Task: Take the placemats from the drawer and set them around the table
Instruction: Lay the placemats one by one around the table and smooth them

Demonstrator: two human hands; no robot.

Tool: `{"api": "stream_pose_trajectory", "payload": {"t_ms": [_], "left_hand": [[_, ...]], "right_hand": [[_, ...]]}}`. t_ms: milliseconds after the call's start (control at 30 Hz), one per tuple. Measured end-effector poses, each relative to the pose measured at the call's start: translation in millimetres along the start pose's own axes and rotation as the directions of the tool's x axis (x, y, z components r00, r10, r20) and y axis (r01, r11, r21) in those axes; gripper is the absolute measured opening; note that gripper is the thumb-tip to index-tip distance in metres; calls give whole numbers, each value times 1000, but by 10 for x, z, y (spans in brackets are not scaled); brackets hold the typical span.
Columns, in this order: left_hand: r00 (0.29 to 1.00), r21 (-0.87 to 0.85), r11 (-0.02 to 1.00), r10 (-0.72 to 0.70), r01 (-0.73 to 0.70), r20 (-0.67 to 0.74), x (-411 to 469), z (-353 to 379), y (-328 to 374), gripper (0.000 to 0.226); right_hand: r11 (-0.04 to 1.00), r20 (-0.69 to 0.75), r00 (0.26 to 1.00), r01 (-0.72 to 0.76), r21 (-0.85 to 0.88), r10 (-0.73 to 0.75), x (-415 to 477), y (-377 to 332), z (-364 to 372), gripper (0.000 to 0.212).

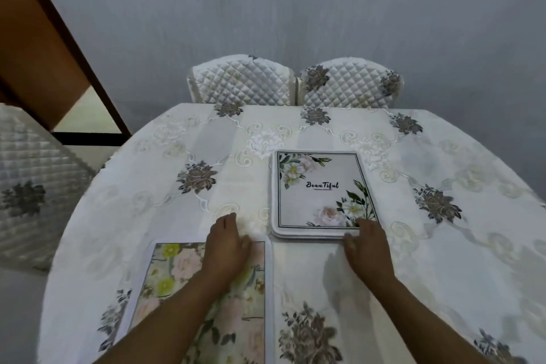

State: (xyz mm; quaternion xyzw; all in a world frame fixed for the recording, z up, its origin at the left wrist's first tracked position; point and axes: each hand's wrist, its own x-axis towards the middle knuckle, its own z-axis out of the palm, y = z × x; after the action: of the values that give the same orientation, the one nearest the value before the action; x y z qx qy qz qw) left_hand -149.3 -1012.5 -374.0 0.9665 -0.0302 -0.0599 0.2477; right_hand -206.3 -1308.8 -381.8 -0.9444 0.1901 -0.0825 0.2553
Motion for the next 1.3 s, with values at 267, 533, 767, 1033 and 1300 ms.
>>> {"api": "stream_pose_trajectory", "payload": {"t_ms": [267, 533, 767, 1033, 1300], "left_hand": [[989, -131, 981, -140, 144, 39, 843, 516, 873, 45], [971, -72, 970, -235, 231, -40, 1026, 648, 1067, 30], [964, -217, 954, -237, 207, -119, 933, 620, 1222, 25], [975, -327, 942, -135, 72, -175, 629, 377, 1438, 9], [981, -394, 918, -45, -34, -189, -424, 313, 1530, 13]], "right_hand": [[983, 53, 984, -174, 59, 171, 996, 650, -97, 20], [975, 26, 986, -168, 142, 166, 1175, 689, -73, 15], [945, -15, 982, -175, 276, 186, 1200, 627, -112, 18], [931, 33, 987, -162, 328, 160, 996, 592, -433, 19], [935, 16, 978, -205, 290, 210, -79, 990, -1186, 24]]}}
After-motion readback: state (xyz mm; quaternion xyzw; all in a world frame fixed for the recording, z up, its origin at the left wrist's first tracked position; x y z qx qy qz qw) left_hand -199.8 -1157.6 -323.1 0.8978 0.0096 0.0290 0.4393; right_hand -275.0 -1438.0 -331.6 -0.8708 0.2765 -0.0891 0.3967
